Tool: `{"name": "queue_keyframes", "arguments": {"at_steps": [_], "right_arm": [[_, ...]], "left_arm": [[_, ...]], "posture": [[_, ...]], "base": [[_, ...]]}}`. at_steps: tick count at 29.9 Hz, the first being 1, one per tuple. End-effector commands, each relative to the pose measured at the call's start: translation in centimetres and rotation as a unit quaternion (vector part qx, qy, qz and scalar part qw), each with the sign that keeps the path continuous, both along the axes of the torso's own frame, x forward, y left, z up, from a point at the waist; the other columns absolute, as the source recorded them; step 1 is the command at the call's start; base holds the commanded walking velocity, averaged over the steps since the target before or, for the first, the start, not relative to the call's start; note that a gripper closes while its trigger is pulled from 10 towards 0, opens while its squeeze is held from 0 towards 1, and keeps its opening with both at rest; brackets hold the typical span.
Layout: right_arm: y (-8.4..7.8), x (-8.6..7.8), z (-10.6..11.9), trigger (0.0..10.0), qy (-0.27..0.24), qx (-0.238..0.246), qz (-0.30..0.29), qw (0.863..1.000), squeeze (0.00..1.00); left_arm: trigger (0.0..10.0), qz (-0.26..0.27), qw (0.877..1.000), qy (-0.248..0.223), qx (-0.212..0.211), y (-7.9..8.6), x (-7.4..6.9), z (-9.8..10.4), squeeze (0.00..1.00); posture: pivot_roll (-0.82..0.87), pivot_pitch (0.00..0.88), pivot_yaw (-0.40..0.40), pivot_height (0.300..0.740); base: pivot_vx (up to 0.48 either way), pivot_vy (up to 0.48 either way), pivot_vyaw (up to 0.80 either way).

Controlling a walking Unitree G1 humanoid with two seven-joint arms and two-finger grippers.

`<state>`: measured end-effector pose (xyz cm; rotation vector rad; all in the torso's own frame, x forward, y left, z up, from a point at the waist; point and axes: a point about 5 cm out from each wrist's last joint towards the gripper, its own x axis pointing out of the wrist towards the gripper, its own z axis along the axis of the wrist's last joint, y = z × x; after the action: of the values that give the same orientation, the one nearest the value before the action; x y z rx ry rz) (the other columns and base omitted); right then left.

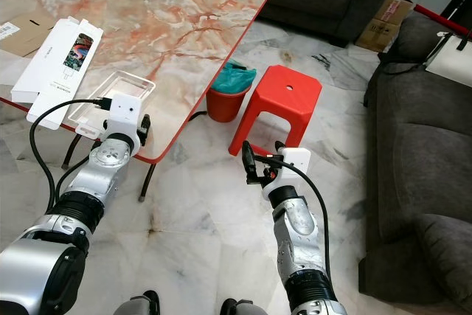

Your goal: Picking trash to rubbish bin

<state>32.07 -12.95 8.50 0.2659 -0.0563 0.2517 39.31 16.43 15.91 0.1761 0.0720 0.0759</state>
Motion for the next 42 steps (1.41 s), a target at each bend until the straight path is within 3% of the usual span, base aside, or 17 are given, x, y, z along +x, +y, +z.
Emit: {"name": "queue_keyframes", "arguments": {"at_steps": [1,11,17,24,30,32,35,42], "right_arm": [[-0.4,-0.2,-0.2,10.0,0.005,0.001,-0.006,1.0,0.0],[-0.4,-0.3,-0.3,10.0,0.005,0.0,-0.004,1.0,0.0],[-0.4,-0.3,-0.3,10.0,0.006,0.0,-0.004,1.0,0.0],[-0.5,-0.3,-0.3,10.0,0.007,-0.001,-0.005,1.0,0.0],[-0.4,-0.3,-0.3,10.0,0.008,-0.001,-0.004,1.0,0.0],[-0.4,-0.3,-0.3,10.0,0.008,-0.001,-0.004,1.0,0.0],[-0.4,-0.2,-0.3,10.0,0.008,-0.001,-0.004,1.0,0.0],[-0.5,-0.3,-0.3,10.0,0.009,-0.001,-0.005,1.0,0.0]], "left_arm": [[10.0,-0.005,1.0,-0.005,-0.013,-0.3,0.3,0.7,0.0],[10.0,-0.013,0.999,0.004,-0.045,-0.5,0.2,0.5,0.0],[10.0,-0.019,0.999,-0.01,-0.044,-0.5,0.5,1.6,0.0],[10.0,-0.028,0.999,-0.031,0.011,-0.4,0.6,2.9,0.0],[10.0,-0.045,0.998,-0.01,0.045,-0.5,0.6,2.7,0.0],[10.0,-0.056,0.997,-0.004,0.044,-0.6,0.5,2.5,0.0],[10.0,-0.092,0.996,0.012,-0.004,-1.1,0.4,2.0,0.0],[10.0,-0.086,0.996,0.016,-0.002,-0.2,0.3,2.3,0.0]], "posture": [[0.05,0.152,-0.148,0.74],[0.05,0.154,-0.149,0.74],[0.05,0.155,-0.15,0.74],[0.05,0.169,-0.156,0.74],[0.05,0.174,-0.159,0.74],[0.05,0.174,-0.159,0.74],[0.05,0.182,-0.159,0.74],[0.05,0.186,-0.161,0.74]], "base": [[0.0,0.0,0.0],[0.0,0.0,0.0],[0.0,0.0,0.0],[0.0,0.0,0.0],[0.0,0.0,0.0],[0.0,0.0,0.0],[0.0,0.0,0.0],[0.0,0.0,0.0]]}}
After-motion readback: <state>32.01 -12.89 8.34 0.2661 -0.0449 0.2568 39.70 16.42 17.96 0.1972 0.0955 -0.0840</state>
